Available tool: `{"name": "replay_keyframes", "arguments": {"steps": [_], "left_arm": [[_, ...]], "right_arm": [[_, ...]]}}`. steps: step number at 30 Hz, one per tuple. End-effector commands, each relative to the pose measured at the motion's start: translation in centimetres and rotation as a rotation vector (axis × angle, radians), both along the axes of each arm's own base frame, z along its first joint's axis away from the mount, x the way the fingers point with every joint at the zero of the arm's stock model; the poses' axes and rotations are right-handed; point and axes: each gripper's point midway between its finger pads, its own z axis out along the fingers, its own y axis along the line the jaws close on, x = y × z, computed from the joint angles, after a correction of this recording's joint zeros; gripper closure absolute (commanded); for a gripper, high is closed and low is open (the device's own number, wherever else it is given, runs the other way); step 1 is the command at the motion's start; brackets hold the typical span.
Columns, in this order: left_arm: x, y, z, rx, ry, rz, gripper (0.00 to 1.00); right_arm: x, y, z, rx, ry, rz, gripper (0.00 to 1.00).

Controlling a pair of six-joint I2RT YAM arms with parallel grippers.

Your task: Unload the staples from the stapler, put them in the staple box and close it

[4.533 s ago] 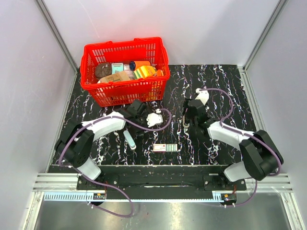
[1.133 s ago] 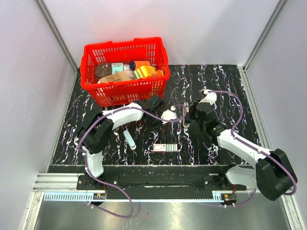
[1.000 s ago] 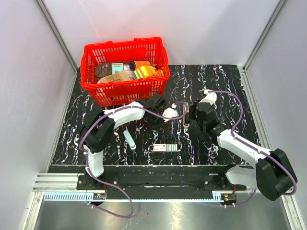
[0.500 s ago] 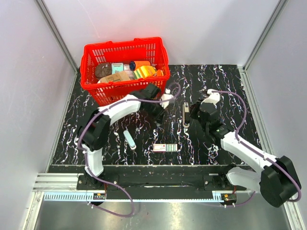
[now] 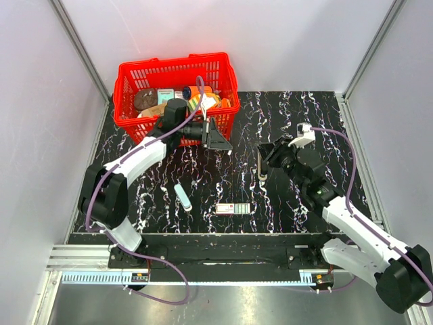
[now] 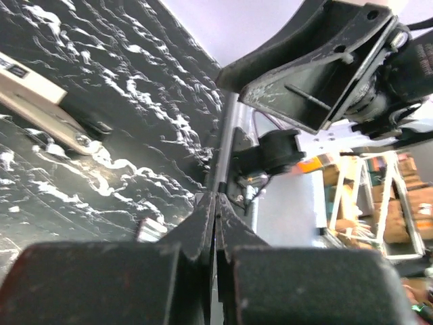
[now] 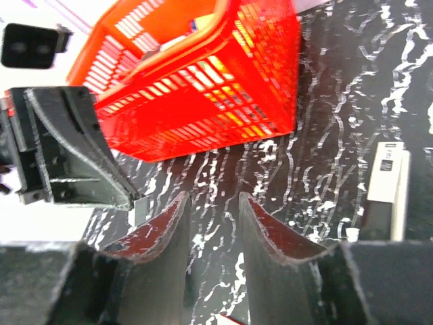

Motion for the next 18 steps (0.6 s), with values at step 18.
{"name": "replay_keyframes", "arguments": {"steps": [18], "left_arm": [[-2.7,0.1,9.7,-0.346,0.087,-0.101,1.00]], "right_arm": [[-4.3,4.1,7.6,0.271,-0.203,0.314,0.55]]}}
